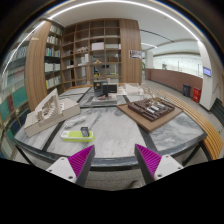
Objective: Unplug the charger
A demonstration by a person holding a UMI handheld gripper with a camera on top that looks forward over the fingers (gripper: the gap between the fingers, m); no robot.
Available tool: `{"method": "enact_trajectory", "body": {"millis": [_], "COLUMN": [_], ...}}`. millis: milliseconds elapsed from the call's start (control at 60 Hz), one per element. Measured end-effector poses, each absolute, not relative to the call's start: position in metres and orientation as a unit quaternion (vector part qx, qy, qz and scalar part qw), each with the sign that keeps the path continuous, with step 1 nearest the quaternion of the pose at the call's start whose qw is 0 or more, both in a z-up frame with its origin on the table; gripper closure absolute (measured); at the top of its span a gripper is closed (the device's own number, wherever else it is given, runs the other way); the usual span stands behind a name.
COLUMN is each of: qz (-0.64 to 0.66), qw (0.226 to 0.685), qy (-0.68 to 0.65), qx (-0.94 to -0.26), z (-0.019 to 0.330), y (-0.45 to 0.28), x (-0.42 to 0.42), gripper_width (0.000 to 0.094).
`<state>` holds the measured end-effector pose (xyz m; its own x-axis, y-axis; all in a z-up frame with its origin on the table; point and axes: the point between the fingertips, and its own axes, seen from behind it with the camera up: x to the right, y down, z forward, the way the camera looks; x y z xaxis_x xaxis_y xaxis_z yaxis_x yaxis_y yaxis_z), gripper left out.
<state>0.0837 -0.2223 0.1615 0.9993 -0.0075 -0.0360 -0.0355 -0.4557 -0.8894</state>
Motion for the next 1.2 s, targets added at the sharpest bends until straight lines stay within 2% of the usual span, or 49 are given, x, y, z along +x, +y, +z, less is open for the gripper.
{"method": "enact_trajectory", "body": {"millis": [267,417,683,733,767,783,800,850,1083,1200], "qz": [0.015,0.037,0.024,0.022,0.017,0.014,0.011,0.020,0.040,0.053], "qw": [0.501,0.497,0.528,0.526,0.523,0.522,0.521,0.528,0.542,0.541], "qy": [-0.006,-0.021,-0.073,-0.071,-0.070,-0.069,-0.069,-0.072,-0.057,-0.057], "qx": [-0.865,-0.867,-0.846,-0.847,-0.849,-0.850,-0.851,-0.846,-0.838,-0.837], "z": [0.123,0.101,0.056,0.046,0.038,0.034,0.030,0.026,0.028,0.036], "y": [-0.158,-0.105,-0.015,-0.002,0.007,0.010,0.015,0.021,0.022,0.023], "x": [0.063,0.017,-0.058,-0.065,-0.066,-0.066,-0.065,-0.069,-0.072,-0.070], "gripper_width": [0.0114,0.0115,0.0152,0.0205,0.0280,0.0278,0.0330,0.0662,0.0817,0.0827]}}
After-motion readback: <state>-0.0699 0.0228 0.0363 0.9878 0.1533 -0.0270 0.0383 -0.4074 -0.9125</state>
